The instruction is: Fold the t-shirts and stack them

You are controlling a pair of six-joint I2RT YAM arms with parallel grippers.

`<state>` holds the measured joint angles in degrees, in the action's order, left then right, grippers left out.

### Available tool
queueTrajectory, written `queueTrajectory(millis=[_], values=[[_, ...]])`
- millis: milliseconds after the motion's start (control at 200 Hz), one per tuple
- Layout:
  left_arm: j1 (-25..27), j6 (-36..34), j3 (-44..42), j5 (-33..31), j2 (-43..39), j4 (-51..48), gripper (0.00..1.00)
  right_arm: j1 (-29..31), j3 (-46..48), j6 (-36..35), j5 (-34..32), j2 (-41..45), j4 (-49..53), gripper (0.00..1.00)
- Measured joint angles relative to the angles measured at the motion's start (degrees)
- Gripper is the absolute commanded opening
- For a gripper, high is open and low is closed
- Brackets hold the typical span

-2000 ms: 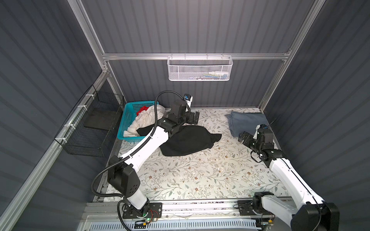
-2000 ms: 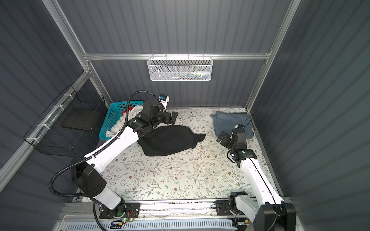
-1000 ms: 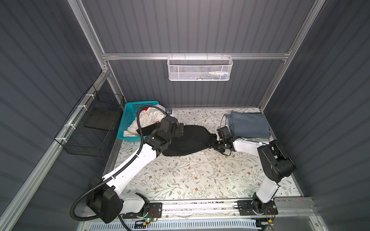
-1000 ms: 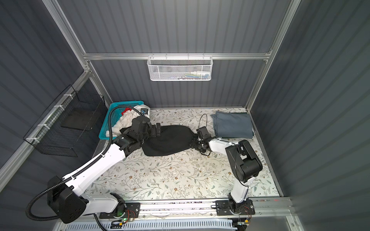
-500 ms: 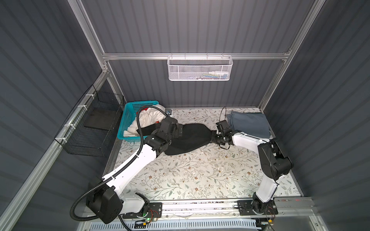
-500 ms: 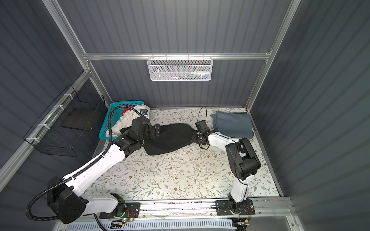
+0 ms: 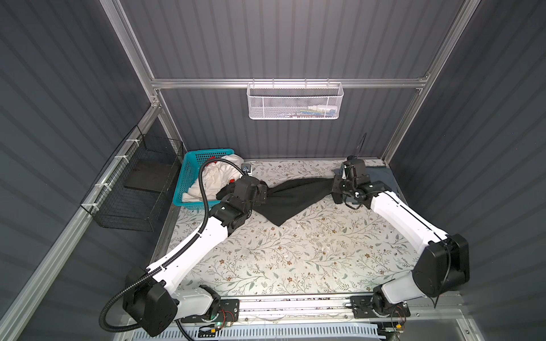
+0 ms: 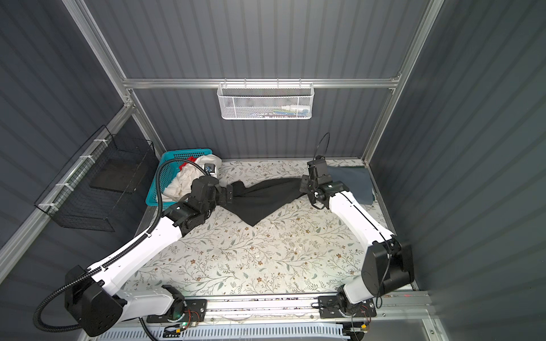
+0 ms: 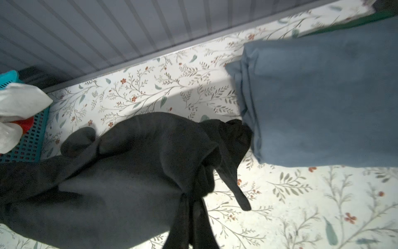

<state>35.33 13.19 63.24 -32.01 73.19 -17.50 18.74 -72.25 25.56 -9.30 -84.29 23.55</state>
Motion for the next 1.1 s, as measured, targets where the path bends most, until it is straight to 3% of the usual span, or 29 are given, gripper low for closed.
queueTrajectory(millis=[540,760,940,1100], values=[[-0.3,0.9,-0.2,0.3,1.7,0.7,1.00,-0.4,-7.0,-4.1,-2.4,-0.2,4.9,0.00],[-5.0,6.8,-0.2,9.4,7.8,0.3,1.00,-1.2,-7.4,-4.6,-2.5,-2.5,5.1,0.00],[-7.2,7.7,0.9,15.1,14.8,0.3,1.00,-2.0,-7.0,-4.6,-1.6,-2.5,5.0,0.00],[-7.3,7.6,6.3,21.0,22.3,0.3,0.90,-2.3,-4.3,-3.9,-0.4,-1.7,3.7,0.00]])
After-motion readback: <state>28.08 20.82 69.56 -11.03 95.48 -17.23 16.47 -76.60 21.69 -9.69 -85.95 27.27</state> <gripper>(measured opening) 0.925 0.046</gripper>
